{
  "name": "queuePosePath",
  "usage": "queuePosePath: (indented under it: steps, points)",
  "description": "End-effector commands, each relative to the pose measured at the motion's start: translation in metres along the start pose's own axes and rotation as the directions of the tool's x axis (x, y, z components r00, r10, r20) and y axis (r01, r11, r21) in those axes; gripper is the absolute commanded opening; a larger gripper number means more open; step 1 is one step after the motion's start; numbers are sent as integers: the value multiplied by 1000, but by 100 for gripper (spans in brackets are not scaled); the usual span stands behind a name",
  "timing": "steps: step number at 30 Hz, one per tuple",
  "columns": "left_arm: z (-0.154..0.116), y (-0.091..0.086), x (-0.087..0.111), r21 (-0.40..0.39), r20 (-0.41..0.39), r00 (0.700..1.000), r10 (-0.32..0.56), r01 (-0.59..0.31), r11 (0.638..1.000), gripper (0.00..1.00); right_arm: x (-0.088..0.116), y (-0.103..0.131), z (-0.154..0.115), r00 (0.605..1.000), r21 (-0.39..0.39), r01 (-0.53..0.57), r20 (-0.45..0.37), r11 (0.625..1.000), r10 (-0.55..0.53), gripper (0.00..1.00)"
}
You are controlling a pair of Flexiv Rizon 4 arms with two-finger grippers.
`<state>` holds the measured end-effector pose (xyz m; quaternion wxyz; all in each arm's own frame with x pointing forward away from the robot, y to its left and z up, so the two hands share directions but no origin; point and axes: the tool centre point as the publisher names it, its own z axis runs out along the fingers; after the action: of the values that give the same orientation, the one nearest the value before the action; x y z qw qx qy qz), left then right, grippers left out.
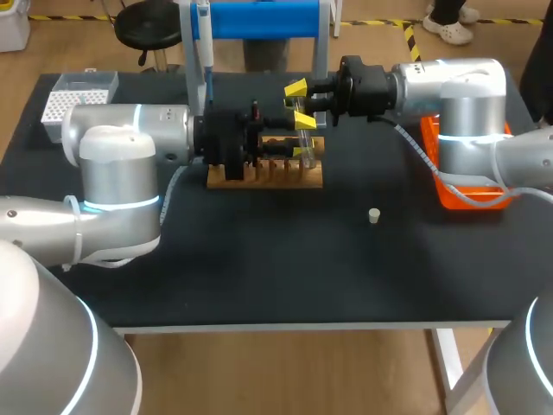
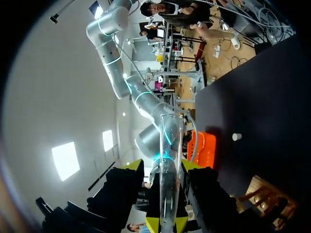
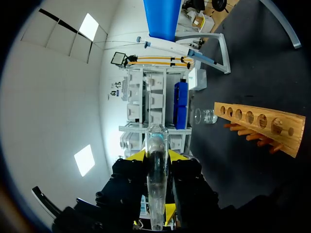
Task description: Invert the test tube, pick up the pipette, mount the tip to pipette, aspirate from beaker and dispense into the tube, eject the tip, return the pipette, and cap with the stopper.
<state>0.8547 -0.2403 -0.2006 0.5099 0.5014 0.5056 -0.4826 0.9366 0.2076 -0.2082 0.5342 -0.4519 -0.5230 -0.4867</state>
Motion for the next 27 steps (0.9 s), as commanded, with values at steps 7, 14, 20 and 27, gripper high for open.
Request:
queuePosePath:
  steps: [7,14,20,27]
  points:
    - [-2,-2,0,-14,12,1000,-1,1,1000,0,0,1,-1,1000,3,0,2,1000,0,0]
    - [-3,-1,0,-18,14,1000,-11,11,1000,0,0,1,-1,1000,3,0,2,1000,0,0]
    - [-3,1,1,-28,3,1000,-27,27,999,0,0,1,-1,1000,3,0,2,1000,0,100]
    - [-3,1,1,-30,2,999,-32,32,999,0,0,1,-1,1000,3,0,2,1000,0,100]
